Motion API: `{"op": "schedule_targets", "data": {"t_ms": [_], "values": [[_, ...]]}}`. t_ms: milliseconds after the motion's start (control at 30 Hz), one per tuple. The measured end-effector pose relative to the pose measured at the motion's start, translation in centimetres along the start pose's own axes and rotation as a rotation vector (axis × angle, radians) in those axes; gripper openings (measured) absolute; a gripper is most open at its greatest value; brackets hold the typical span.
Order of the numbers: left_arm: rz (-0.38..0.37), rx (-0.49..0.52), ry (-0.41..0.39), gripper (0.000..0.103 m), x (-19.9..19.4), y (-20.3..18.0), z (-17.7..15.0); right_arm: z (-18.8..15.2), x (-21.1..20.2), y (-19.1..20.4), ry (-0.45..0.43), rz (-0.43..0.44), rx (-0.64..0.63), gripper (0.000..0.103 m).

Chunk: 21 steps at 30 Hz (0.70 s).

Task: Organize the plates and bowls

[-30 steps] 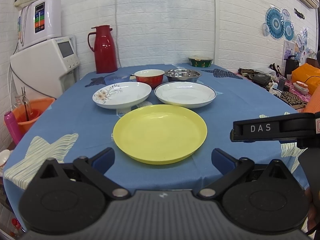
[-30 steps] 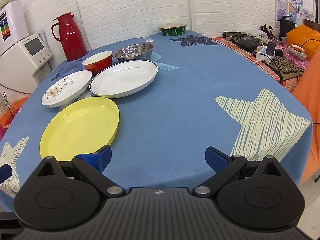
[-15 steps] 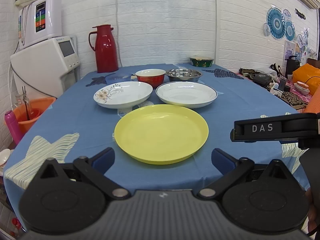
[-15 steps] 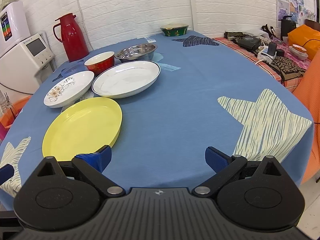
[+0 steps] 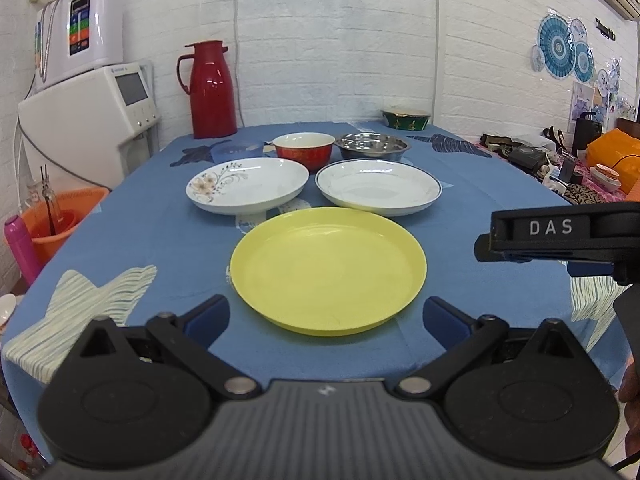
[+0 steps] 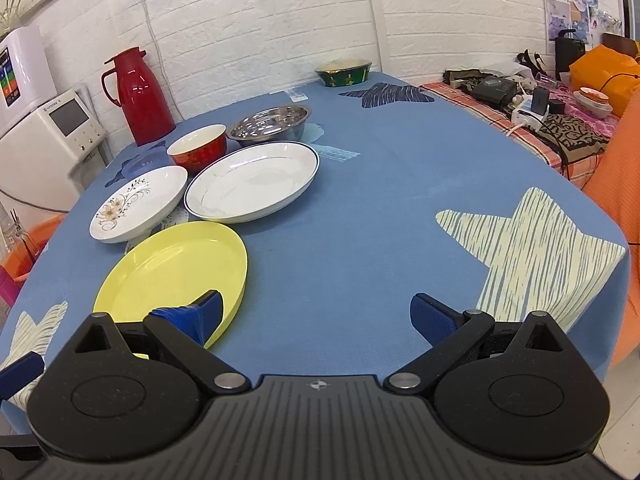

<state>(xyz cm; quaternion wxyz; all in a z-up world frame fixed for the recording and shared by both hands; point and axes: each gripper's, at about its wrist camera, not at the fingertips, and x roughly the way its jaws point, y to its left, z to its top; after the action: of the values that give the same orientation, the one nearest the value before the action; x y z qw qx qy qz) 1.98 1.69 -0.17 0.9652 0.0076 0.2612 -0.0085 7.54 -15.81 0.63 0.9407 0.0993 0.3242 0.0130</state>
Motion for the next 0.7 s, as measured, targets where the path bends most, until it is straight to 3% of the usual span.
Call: {"op": "schedule_targets", "data": {"t_ms": [700], "values": [[0.016, -0.026, 0.042, 0.103, 2.9, 1.6, 2.2, 1.5, 2.7, 1.9, 0.038, 0.049, -0.012, 0.088]]}}
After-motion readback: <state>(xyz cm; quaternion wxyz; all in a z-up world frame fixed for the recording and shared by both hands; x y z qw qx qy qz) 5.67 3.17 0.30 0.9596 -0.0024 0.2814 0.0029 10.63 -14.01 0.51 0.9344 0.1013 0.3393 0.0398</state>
